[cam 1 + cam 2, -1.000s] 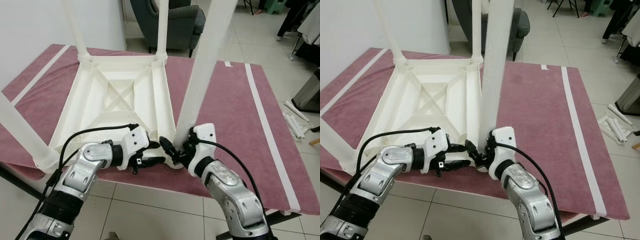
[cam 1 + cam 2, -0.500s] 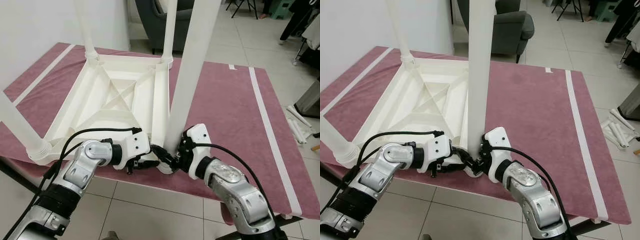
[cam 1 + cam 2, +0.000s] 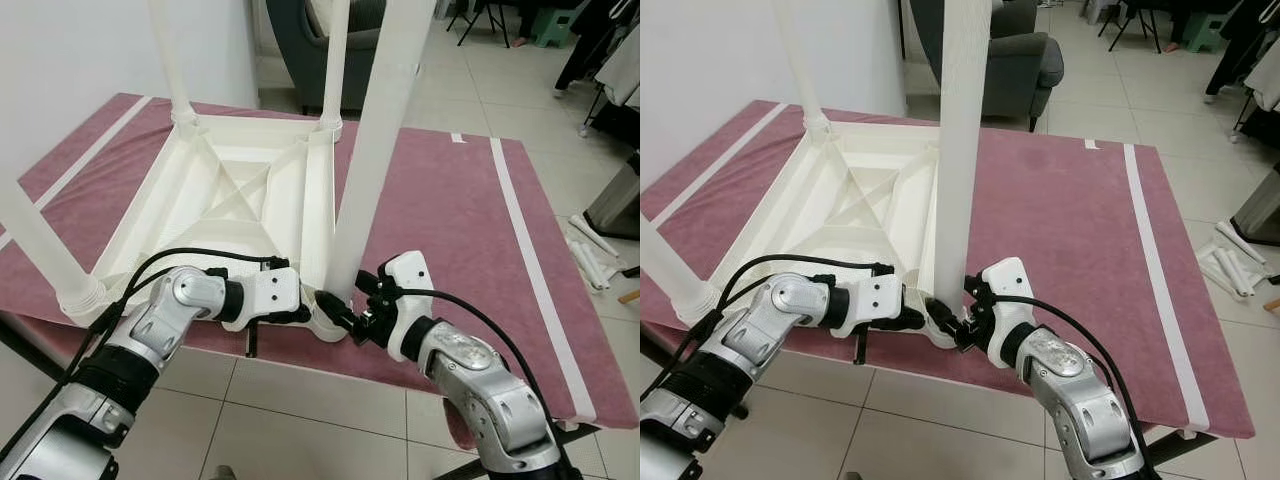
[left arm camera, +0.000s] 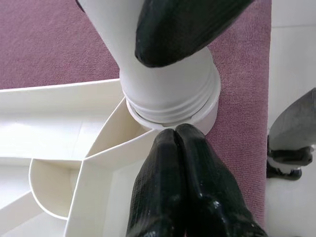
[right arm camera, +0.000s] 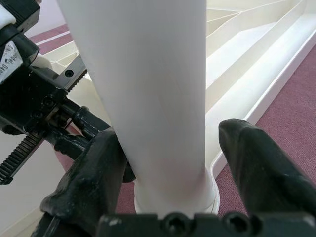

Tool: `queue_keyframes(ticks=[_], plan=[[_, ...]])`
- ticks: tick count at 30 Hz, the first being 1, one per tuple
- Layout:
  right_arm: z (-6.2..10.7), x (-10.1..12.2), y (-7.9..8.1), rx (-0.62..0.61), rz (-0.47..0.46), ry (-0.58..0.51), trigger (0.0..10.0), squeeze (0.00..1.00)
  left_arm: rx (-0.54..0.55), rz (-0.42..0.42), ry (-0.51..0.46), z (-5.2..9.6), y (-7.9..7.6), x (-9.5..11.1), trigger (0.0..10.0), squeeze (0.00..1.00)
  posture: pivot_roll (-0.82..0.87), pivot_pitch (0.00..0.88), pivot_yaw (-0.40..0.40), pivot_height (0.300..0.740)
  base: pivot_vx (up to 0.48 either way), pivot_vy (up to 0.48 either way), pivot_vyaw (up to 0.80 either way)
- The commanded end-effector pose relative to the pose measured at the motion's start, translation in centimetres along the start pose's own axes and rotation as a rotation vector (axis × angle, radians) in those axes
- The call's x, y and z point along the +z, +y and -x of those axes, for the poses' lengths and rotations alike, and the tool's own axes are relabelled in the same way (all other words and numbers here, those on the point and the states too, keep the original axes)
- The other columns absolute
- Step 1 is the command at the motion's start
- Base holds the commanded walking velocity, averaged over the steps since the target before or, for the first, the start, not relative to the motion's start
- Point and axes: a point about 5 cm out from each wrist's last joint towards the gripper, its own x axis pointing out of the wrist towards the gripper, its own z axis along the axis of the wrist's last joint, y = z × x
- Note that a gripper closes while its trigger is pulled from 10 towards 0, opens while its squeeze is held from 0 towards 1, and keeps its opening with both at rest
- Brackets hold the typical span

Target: Building children table

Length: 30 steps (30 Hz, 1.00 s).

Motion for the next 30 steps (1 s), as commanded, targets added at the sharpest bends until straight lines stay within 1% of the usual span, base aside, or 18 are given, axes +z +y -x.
queue_keyframes(ticks=[1,2,3,4,5,9,10,15,20,22,24,27,28,29,30], plan=[[0.4,0.0,-0.4,-0.027,-0.002,0.006,10.0,0.0,-0.147,0.07,0.056,0.6,-1.4,-1.7,10.0,0.0,0.01,0.0,0.04,0.74,0.0,0.0,0.0],[0.4,0.0,-0.4,-0.027,-0.002,0.006,10.0,0.0,-0.147,0.07,0.056,0.6,-1.4,-1.7,10.0,0.0,0.01,0.0,0.04,0.74,0.0,0.0,0.0],[0.4,0.0,-0.5,-0.03,-0.002,0.006,10.0,0.0,-0.131,0.073,0.046,0.6,-1.2,-1.6,10.0,0.18,0.01,0.0,0.04,0.74,0.0,0.0,0.0],[0.4,0.0,-0.6,-0.032,-0.002,0.006,10.0,0.0,-0.119,0.072,0.04,0.5,-1.0,-1.7,10.0,0.18,0.01,0.0,0.04,0.74,0.0,0.0,0.0],[0.4,0.0,-0.6,-0.034,-0.002,0.005,10.0,0.0,-0.12,0.074,0.037,0.6,-0.9,-1.7,10.0,1.0,0.02,0.0,0.039,0.74,0.0,0.0,0.0],[0.3,-0.1,-0.6,-0.038,-0.001,0.003,10.0,0.0,-0.103,0.073,0.039,0.8,-0.5,-1.9,10.0,1.0,0.02,0.0,0.039,0.74,0.0,0.0,0.0],[0.4,-0.1,-0.6,-0.034,0.001,0.002,10.0,0.0,-0.11,0.078,0.041,1.0,-0.5,-2.0,10.0,0.0,0.02,0.0,0.038,0.74,0.0,0.0,0.0],[0.7,-0.1,-0.7,-0.02,0.009,0.006,10.0,0.0,-0.119,0.081,0.039,1.4,-0.5,-2.0,10.0,0.0,0.02,0.0,0.038,0.74,0.0,0.0,0.0],[1.5,0.1,-1.1,0.016,0.029,0.005,10.0,0.0,-0.102,0.078,0.056,1.6,-0.2,-2.2,10.0,0.0,0.02,0.0,0.038,0.74,0.0,0.0,0.0],[1.9,0.4,-1.6,0.027,0.049,0.001,10.0,0.0,-0.102,0.073,0.064,1.2,0.0,-2.2,10.0,0.0,0.02,0.0,0.037,0.74,0.0,0.0,0.0],[1.9,0.4,-1.6,0.027,0.049,0.001,10.0,0.0,-0.102,0.073,0.064,1.2,0.0,-2.2,10.0,0.0,0.02,0.0,0.037,0.74,0.0,0.0,0.0],[2.2,0.7,-2.1,0.032,0.069,0.002,10.0,0.0,-0.12,0.062,0.057,0.5,-0.1,-2.0,10.0,0.0,0.02,0.0,0.041,0.74,0.0,0.0,0.0],[2.2,0.7,-2.1,0.032,0.069,0.002,10.0,0.0,-0.12,0.062,0.057,0.5,-0.1,-2.0,10.0,0.0,0.02,0.0,0.041,0.74,0.0,0.0,0.0],[2.2,0.8,-2.2,0.036,0.078,0.004,10.0,0.0,-0.132,0.058,0.05,0.1,-0.2,-1.9,5.0,0.0,0.02,0.0,0.041,0.74,0.0,0.0,0.0],[2.2,0.8,-2.2,0.036,0.078,0.004,10.0,0.0,-0.132,0.058,0.05,0.1,-0.2,-1.9,5.0,0.0,0.02,0.0,0.041,0.74,0.0,0.0,0.0]])
